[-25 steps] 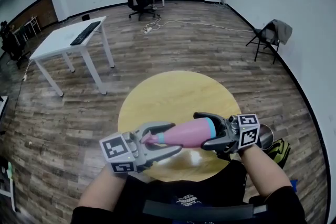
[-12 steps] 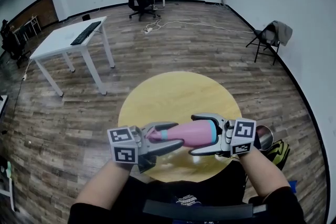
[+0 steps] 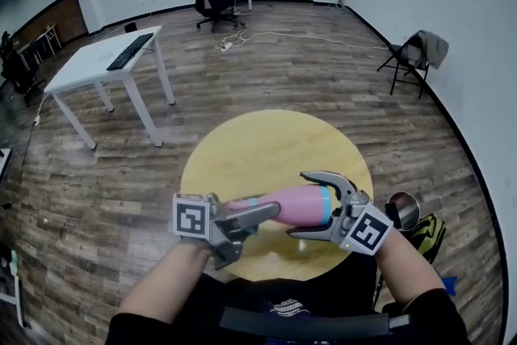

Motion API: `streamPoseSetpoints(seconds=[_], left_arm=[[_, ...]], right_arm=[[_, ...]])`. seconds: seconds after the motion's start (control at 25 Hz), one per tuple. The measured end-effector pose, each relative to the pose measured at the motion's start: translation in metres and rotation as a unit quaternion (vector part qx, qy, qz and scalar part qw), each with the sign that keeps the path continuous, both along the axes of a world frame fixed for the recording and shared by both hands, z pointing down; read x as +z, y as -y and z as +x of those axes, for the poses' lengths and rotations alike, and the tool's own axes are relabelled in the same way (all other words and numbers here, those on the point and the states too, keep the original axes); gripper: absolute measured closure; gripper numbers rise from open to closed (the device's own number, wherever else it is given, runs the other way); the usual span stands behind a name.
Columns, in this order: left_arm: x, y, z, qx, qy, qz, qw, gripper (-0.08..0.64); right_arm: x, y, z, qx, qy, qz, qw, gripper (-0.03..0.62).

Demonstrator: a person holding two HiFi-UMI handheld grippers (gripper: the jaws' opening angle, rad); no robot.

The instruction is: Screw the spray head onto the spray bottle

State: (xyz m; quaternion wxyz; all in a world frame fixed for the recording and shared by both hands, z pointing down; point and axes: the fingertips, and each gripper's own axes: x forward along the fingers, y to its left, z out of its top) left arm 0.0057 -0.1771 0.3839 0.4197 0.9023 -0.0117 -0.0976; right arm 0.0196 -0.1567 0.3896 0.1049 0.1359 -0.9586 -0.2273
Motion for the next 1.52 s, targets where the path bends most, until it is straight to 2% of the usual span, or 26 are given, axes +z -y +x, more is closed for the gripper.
streamPoseSetpoints(seconds=[0.04,0.08,0.12,0.2,0.24,0.28,0.32,0.36,0.4,0.44,0.48,0.56,0.64,0.8,0.88,0.92,1.0,1.04,1.12,1.16,1.24,1.28,1.36,1.4,1.44,1.52], left_arm=[[0.0,-0.004,0.001,-0.007,0.024,0.052,0.9983,0.252],[-0.002,-0.009,0.003,-0.012,0.049,0.115,0.9921,0.252],[-0.007,-0.015,0.004,-0.015,0.07,0.18,0.9811,0.252],[-0.021,-0.026,0.006,-0.022,0.098,0.295,0.9502,0.252],[-0.027,-0.029,0.007,-0.026,0.112,0.342,0.9327,0.252],[-0.03,-0.032,0.009,-0.028,0.127,0.383,0.9146,0.252],[-0.029,-0.036,0.011,-0.027,0.14,0.419,0.8967,0.252],[-0.028,-0.041,0.012,-0.024,0.146,0.448,0.8818,0.252],[-0.027,-0.044,0.013,-0.022,0.145,0.466,0.8726,0.252],[-0.026,-0.046,0.013,-0.022,0.14,0.471,0.8704,0.252],[-0.027,-0.046,0.013,-0.025,0.134,0.467,0.8738,0.252],[-0.028,-0.042,0.013,-0.026,0.126,0.439,0.8894,0.252],[-0.025,-0.036,0.012,-0.019,0.116,0.385,0.9156,0.252],[-0.011,-0.014,0.008,-0.006,0.068,0.211,0.9751,0.252],[-0.003,0.0,0.009,-0.005,0.038,0.102,0.994,0.252],[0.002,0.006,0.009,-0.003,0.026,0.056,0.9981,0.252],[0.01,0.016,0.01,-0.001,0.014,-0.003,0.9999,0.252],[0.012,0.019,0.01,-0.002,0.014,-0.017,0.9998,0.252],[0.014,0.02,0.011,-0.007,0.022,-0.018,0.9996,0.253],[0.014,0.02,0.012,-0.01,0.03,-0.002,0.9995,0.253],[0.015,0.016,0.013,-0.013,0.067,0.083,0.9942,0.253],[0.017,0.013,0.015,-0.012,0.094,0.146,0.9847,0.253],[0.02,0.006,0.017,-0.013,0.14,0.263,0.9546,0.253],[0.018,0.005,0.017,-0.017,0.15,0.299,0.9421,0.253],[0.015,0.006,0.017,-0.023,0.15,0.32,0.935,0.253],[0.004,0.011,0.013,-0.034,0.136,0.339,0.9303,0.253]], right_arm=[[-0.002,0.001,0.001,-0.008,0.037,-0.074,0.997,0.1],[-0.004,0.004,0.004,-0.022,0.076,-0.156,0.985,0.098],[-0.008,0.009,0.009,-0.041,0.116,-0.232,0.965,0.084],[-0.018,0.02,0.021,-0.079,0.193,-0.361,0.909,0.072],[-0.021,0.023,0.025,-0.096,0.219,-0.406,0.882,0.049],[-0.022,0.023,0.025,-0.11,0.231,-0.433,0.864,0.049],[-0.02,0.019,0.023,-0.121,0.23,-0.446,0.856,0.049],[-0.017,0.014,0.018,-0.131,0.221,-0.447,0.857,0.048],[-0.016,0.009,0.014,-0.14,0.212,-0.442,0.86,0.048],[-0.017,0.006,0.01,-0.146,0.207,-0.436,0.863,0.055],[-0.018,0.006,0.009,-0.148,0.205,-0.433,0.865,0.055],[-0.018,0.007,0.009,-0.141,0.196,-0.427,0.871,0.068],[-0.013,0.004,0.009,-0.125,0.171,-0.4,0.892,0.08],[-0.004,0.007,0.008,-0.071,0.117,-0.297,0.945,0.095],[0.001,0.011,0.01,-0.042,0.075,-0.215,0.973,0.097],[0.006,0.012,0.011,-0.029,0.044,-0.164,0.985,0.098],[0.014,0.015,0.011,-0.008,-0.001,-0.083,0.997,0.098],[0.017,0.016,0.011,-0.004,-0.004,-0.07,0.998,0.098],[0.019,0.019,0.012,-0.004,0.014,-0.091,0.996,0.098],[0.018,0.022,0.013,-0.006,0.035,-0.121,0.992,0.097],[0.008,0.034,0.018,-0.018,0.105,-0.218,0.97,0.098],[0.002,0.042,0.022,-0.026,0.146,-0.271,0.951,0.098],[-0.006,0.056,0.03,-0.039,0.208,-0.35,0.913,0.095],[-0.006,0.061,0.033,-0.041,0.222,-0.372,0.9,0.069],[-0.003,0.066,0.035,-0.039,0.226,-0.385,0.894,0.041],[0.003,0.07,0.033,-0.04,0.224,-0.397,0.889,0.025]])
